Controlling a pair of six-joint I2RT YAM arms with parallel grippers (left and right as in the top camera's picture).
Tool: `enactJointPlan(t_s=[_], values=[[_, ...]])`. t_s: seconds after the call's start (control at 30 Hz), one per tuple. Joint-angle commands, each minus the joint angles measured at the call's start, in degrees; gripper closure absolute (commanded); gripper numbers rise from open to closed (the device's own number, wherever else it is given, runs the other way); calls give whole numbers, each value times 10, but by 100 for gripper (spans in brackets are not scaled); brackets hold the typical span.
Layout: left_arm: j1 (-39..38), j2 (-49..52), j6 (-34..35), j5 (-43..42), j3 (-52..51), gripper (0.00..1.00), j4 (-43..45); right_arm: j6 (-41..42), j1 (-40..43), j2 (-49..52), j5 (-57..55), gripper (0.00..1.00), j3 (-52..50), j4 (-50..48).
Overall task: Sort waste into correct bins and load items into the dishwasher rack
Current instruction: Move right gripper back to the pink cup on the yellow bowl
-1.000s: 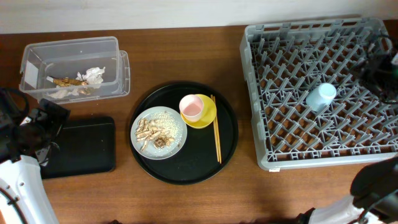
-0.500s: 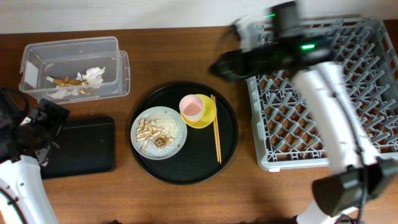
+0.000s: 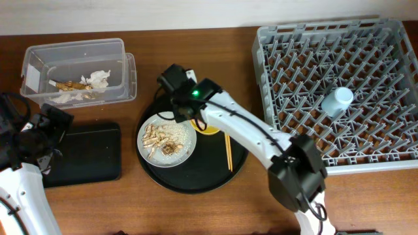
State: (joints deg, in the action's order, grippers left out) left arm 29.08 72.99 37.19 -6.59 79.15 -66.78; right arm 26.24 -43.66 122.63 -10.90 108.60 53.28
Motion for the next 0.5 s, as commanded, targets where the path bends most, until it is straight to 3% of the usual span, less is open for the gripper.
enactJointPlan(t_s=[0.0,0.23,0.37,0.47], values=[[3,2,5,4,-2,1,-1,19,-11,21,-35,45,7,-6],[3,2,5,4,-2,1,-1,19,-19,51,-29,51,7,0],[3,2,5,4,-2,1,-1,19,-20,45,-29,62,14,3],[3,2,5,4,-2,1,-1,19,-20,42,-29,78,45,25]])
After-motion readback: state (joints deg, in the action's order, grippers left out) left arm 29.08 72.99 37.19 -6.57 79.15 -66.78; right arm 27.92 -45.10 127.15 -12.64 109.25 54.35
